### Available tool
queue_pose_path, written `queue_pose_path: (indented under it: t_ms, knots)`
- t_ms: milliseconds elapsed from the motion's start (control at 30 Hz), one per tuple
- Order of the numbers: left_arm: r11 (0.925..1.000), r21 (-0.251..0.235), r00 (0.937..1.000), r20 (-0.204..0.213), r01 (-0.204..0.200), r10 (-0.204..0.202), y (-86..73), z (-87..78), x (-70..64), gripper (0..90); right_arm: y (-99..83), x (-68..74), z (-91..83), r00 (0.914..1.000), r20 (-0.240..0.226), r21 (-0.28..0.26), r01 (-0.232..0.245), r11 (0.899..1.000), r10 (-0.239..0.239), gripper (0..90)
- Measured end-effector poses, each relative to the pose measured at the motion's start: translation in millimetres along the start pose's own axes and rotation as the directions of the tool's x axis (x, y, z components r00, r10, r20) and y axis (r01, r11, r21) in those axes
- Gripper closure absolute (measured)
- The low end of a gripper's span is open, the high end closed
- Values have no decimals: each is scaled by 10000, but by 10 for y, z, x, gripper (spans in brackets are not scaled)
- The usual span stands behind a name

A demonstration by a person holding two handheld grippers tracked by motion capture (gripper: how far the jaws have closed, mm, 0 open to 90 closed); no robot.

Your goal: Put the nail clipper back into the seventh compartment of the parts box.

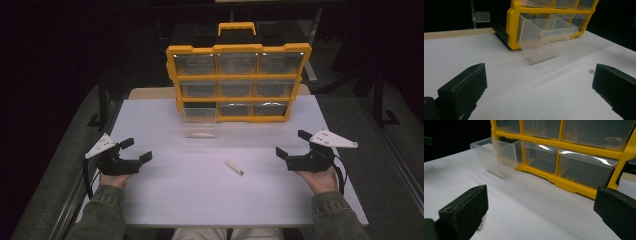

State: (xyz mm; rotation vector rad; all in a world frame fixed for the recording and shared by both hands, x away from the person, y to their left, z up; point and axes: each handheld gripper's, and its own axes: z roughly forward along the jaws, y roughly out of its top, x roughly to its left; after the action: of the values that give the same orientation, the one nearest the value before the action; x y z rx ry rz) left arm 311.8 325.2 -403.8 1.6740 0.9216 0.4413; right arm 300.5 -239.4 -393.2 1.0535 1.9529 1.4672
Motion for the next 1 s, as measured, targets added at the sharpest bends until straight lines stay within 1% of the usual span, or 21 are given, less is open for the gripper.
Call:
queue_pose_path:
  t_ms: [167, 467, 533, 667, 833, 1000]
  knots:
    - [10000, 53, 10000, 36, 1, -2, -6, 6, 6, 0, 7, 7, -2, 10000, 37, -23, 50, 10000, -50, 0]
    - [10000, 16, 10000, 7, 65, -65, -6, 4, 22, 0, 6, 25, 16, 10000, 26, 96, -9, 10000, 9, 0]
    - [10000, -20, 10000, 60, 78, -78, -7, 4, 21, 0, 7, 32, 24, 10000, -10, 124, -77, 9999, 77, 0]
    - [10000, -49, 10000, 55, 28, -28, -3, 4, 13, 0, 11, 64, 49, 10000, -70, 320, -6, 9995, 8, 0]
    - [10000, -80, 10000, 74, 19, -18, -1, -3, 13, 0, 16, 97, 97, 9996, -255, 645, 103, 9979, -86, 0]
    - [10000, -66, 10000, 80, 38, -37, -3, 1, 14, 0, 32, 125, 144, 9989, -438, 857, 185, 9961, -148, 0]
